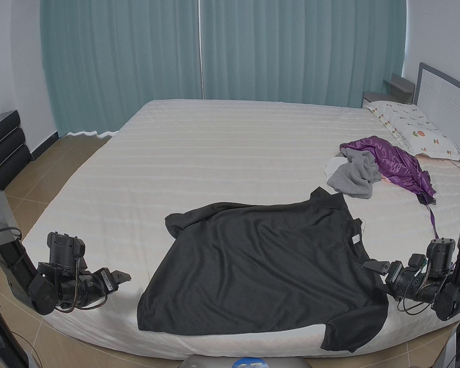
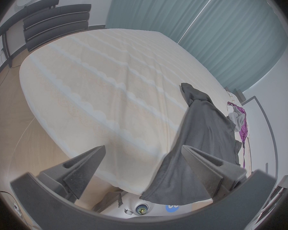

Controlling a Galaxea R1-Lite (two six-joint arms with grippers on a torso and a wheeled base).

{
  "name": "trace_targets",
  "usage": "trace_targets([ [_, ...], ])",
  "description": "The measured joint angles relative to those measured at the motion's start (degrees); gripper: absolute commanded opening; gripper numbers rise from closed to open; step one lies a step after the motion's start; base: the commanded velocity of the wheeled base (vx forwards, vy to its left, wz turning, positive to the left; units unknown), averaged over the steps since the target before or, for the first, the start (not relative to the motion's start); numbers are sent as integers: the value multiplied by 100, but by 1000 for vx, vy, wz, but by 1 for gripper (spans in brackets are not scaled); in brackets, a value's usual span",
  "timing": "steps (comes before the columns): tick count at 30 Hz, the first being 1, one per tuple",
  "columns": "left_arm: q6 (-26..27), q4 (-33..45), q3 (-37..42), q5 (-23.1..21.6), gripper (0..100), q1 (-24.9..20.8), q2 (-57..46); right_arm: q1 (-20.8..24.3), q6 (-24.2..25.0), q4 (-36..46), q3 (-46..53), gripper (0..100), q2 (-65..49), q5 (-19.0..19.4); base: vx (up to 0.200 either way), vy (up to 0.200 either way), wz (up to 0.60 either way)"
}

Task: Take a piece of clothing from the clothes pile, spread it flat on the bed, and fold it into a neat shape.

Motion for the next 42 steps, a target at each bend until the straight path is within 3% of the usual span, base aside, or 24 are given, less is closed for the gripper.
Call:
trace_targets([
  [14,-99,13,-249,-1,100,-11,-69,39,68,0,0,100,-24,5,0,0,0],
  [21,-266,55,-1133,-6,100,-66,77,66,257,-48,0,100,-35,5,0,0,0],
  [31,-356,29,-2699,16,100,-536,1204,72,506,-261,0,100,-11,24,0,0,0],
  [42,-594,-6,-2946,21,100,-802,1635,127,523,-279,2,100,0,95,55,0,0],
])
